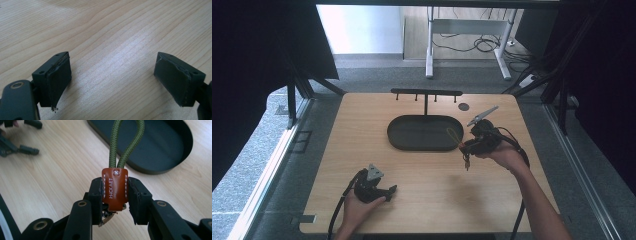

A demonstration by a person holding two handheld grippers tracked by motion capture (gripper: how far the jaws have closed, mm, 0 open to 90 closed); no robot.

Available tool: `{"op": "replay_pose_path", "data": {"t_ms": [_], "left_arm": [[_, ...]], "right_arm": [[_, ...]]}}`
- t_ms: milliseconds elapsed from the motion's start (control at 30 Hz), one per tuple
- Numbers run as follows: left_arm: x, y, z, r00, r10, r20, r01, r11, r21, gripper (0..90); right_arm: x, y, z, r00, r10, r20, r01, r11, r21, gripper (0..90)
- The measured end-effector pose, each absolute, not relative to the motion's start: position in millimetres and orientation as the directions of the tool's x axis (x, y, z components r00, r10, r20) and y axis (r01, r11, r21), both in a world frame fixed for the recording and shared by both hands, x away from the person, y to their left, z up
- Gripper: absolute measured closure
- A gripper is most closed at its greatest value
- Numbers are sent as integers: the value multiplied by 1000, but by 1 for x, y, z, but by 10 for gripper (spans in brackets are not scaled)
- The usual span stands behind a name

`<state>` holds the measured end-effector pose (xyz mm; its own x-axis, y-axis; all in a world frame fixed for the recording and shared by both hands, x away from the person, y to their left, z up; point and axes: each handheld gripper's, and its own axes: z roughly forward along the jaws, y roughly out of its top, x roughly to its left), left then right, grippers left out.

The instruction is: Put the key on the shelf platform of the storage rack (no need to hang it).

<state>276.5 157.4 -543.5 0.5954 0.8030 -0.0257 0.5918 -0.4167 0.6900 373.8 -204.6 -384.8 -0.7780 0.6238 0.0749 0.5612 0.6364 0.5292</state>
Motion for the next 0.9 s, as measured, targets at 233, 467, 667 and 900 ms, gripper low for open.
{"op": "replay_pose_path", "data": {"t_ms": [233,467,667,900], "left_arm": [[277,157,-544,594,804,-28,592,-414,692,146],[276,157,-544,595,803,-26,592,-416,690,147],[277,157,-544,596,803,-26,592,-417,689,146],[277,157,-544,595,804,-27,592,-415,691,146]], "right_arm": [[388,-198,-377,-767,637,76,570,622,537,666],[397,-193,-374,-764,642,69,571,621,537,666],[405,-188,-372,-760,647,61,568,615,548,666],[416,-183,-372,-758,649,63,574,618,538,666]]}}
